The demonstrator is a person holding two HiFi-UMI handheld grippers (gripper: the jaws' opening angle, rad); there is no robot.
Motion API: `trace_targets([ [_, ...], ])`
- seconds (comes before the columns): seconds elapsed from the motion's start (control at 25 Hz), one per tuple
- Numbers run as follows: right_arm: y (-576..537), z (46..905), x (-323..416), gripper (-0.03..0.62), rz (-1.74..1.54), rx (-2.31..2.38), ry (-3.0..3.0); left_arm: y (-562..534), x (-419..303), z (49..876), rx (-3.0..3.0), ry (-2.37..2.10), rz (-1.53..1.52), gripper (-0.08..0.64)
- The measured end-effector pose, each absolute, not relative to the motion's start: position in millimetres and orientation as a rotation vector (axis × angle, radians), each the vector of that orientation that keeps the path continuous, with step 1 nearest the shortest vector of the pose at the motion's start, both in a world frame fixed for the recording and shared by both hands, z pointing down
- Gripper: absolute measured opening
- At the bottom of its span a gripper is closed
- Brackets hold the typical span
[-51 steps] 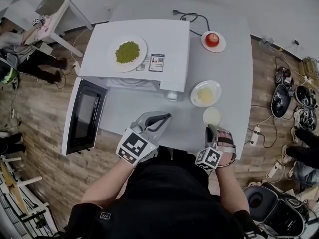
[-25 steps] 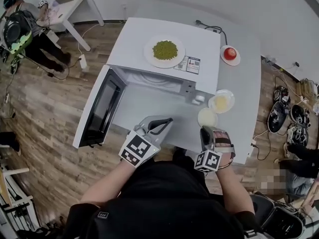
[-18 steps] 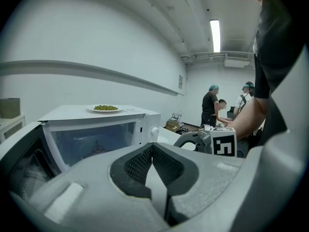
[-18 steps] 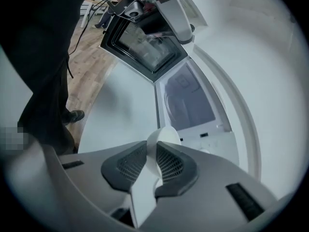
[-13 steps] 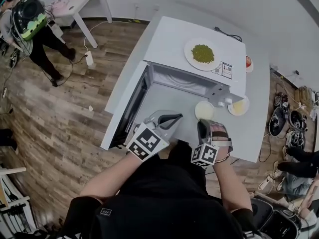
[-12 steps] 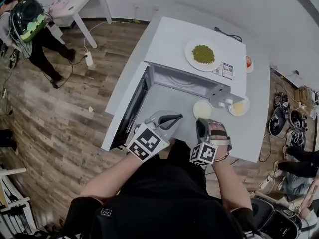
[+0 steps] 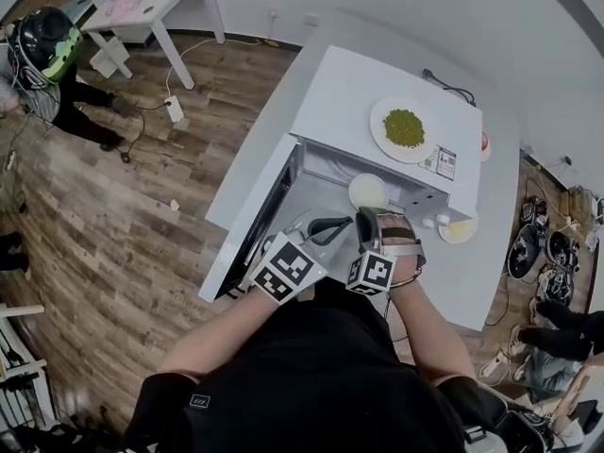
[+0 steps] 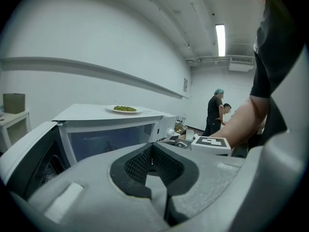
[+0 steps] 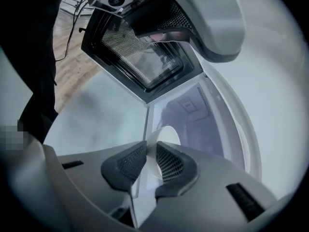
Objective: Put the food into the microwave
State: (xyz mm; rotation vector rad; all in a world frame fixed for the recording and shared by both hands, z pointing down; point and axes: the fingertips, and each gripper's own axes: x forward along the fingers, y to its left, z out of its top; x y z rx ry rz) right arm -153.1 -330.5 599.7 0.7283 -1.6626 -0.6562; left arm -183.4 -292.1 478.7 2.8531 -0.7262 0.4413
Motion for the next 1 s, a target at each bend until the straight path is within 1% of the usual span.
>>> trace_targets([
  [0.48, -386.3, 618.4, -157.2, 0.077, -0.657, 0.676, -1.676, -334.3, -189.7, 514.5, 2.748, -0.829, 0.534, 0.009],
  [1.0, -426.2, 629.1, -146.0, 0.077, -0.666, 0.697, -1.648, -342.4, -191.0, 545.2, 2.653, -0.833, 0.545, 0.009],
])
